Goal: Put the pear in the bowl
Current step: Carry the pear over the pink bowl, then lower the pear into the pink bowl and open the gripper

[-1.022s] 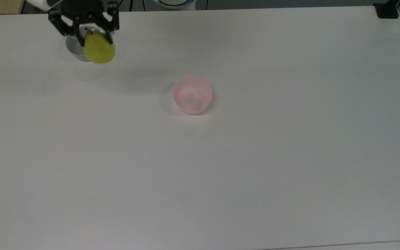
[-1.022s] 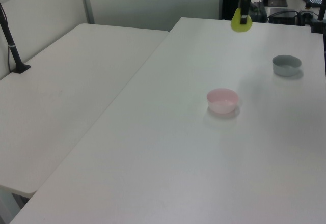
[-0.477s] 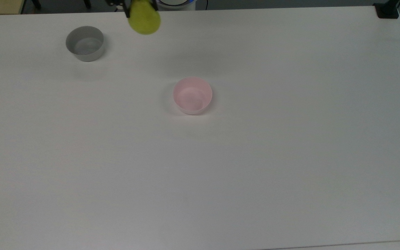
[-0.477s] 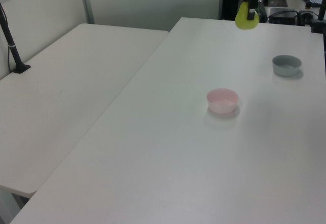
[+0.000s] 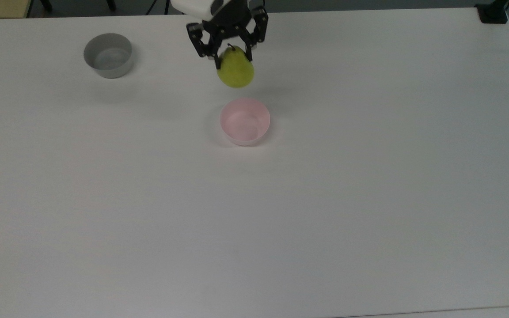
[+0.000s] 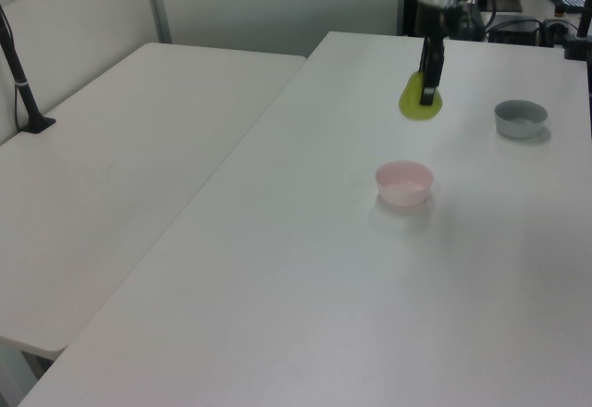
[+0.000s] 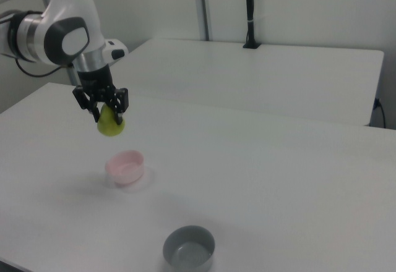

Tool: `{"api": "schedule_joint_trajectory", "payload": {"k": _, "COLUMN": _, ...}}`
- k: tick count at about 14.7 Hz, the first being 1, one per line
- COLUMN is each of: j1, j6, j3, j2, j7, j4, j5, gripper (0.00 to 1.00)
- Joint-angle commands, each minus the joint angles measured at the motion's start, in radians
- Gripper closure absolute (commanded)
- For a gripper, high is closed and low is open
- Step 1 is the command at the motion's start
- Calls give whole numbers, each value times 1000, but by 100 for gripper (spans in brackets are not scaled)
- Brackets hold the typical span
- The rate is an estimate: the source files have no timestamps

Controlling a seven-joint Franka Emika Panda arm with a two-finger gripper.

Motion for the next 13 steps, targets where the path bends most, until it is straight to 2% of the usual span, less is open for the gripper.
{"api": "schedule_joint_trajectory", "payload": {"k": 1, "j1": 14, "j6": 139, "j3": 27, "j2": 56, "j7": 56, "j4": -56, "j5": 6, "gripper": 97}}
{"api": "schedule_joint_trajectory", "payload": {"k": 7, "j1": 26, "j6": 226, "j3": 27, "j2": 196, "j7": 83, "j4": -58, "j5": -17, "gripper": 98}}
{"api": "schedule_joint_trajectory", "payload": {"k": 11, "j1": 24, "j6": 254, "j3": 27, "j2": 231, "j7": 83, "j4": -70, "j5": -27, "gripper": 97}}
{"api": "schedule_joint_trajectory", "payload": {"k": 12, "j1": 20, "j6": 262, "j3": 27, "j2": 242, "j7": 84, "j4": -70, "j5": -27, "gripper": 96}}
{"api": "schedule_joint_trajectory", "payload": {"k": 13, "j1": 17, "j6": 262, "j3": 27, "j2": 249, "j7": 86, "j4": -70, "j5": -27, "gripper": 89}}
